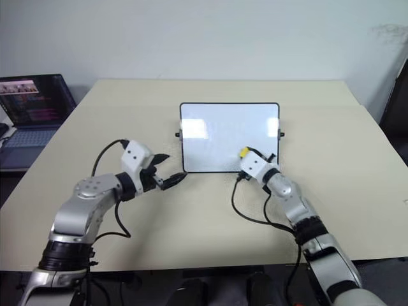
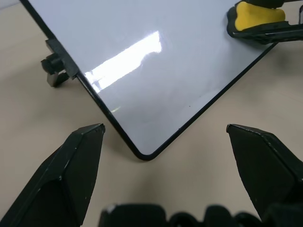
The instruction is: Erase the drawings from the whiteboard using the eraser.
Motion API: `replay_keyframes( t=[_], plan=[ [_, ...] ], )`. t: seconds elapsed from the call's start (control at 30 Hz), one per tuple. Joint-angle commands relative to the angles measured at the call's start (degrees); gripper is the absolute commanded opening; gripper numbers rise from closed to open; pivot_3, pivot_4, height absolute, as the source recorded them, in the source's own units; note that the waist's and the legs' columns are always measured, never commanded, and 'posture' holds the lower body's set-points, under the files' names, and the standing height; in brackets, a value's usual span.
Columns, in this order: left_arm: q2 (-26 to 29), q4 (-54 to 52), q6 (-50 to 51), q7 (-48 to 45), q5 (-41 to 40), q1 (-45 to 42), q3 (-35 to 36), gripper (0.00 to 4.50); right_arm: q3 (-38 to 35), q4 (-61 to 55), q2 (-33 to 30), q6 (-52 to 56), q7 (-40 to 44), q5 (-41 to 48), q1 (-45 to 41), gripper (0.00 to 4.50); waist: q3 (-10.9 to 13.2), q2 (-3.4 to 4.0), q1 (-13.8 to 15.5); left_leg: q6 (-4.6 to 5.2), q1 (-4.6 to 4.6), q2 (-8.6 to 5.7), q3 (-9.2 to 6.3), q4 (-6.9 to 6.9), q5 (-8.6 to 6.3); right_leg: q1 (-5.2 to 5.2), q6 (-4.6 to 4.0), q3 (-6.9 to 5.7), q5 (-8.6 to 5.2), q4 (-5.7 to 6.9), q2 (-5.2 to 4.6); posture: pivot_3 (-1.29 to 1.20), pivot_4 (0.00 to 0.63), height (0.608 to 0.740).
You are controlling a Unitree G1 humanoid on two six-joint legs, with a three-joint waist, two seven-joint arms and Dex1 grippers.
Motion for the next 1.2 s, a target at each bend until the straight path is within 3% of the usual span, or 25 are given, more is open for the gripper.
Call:
replay_keyframes(
  t=[0.03,0.2,0.4,0.67,1.2],
  plan=[
    [-0.1,-0.3,-1.0,-0.1,0.1,-1.4,0.0,4.5,-1.1,-0.1,-1.1,6.2,0.5,-0.8,1.9,1.25,0.0,0.0,-0.1,0.0,0.02,0.0,0.02,0.02,0.0,0.01,-0.01,0.0,0.01,0.0,0.0,0.0,0.15,0.74],
    [-0.1,0.2,-1.1,-0.4,0.0,-2.1,-0.4,4.5,0.8,-3.4,3.5,9.2,1.3,-0.7,-1.2,1.25,0.0,-0.01,-0.9,0.0,0.15,0.07,0.09,0.07,0.0,0.11,-0.06,0.05,0.1,0.0,0.05,0.0,0.15,0.74],
    [0.1,0.1,-1.1,-0.4,0.0,-2.1,-0.2,4.5,4.2,0.8,10.0,9.5,1.4,-2.3,-8.2,1.25,0.0,0.0,-1.9,-0.01,0.15,0.31,0.18,0.01,0.0,-0.03,-0.2,0.15,0.18,0.0,0.42,0.0,0.15,0.74],
    [0.2,-1.2,-0.7,0.2,-0.2,-0.8,0.2,4.5,7.1,6.2,13.4,8.3,2.6,-3.5,-13.6,1.25,0.0,0.02,-1.6,-0.08,-0.16,0.85,0.2,-0.04,-0.06,-0.33,-0.56,0.15,0.39,-0.12,0.62,0.0,0.15,0.74],
    [-0.9,-0.3,-0.8,-0.5,-0.3,-2.0,-1.0,4.5,-3.8,0.5,0.3,12.8,1.3,1.8,-7.2,1.25,0.0,0.02,0.0,-0.08,-0.14,0.8,0.16,0.08,-0.05,-0.2,-0.33,0.1,0.26,-0.14,0.67,0.0,0.15,0.74]
  ],
)
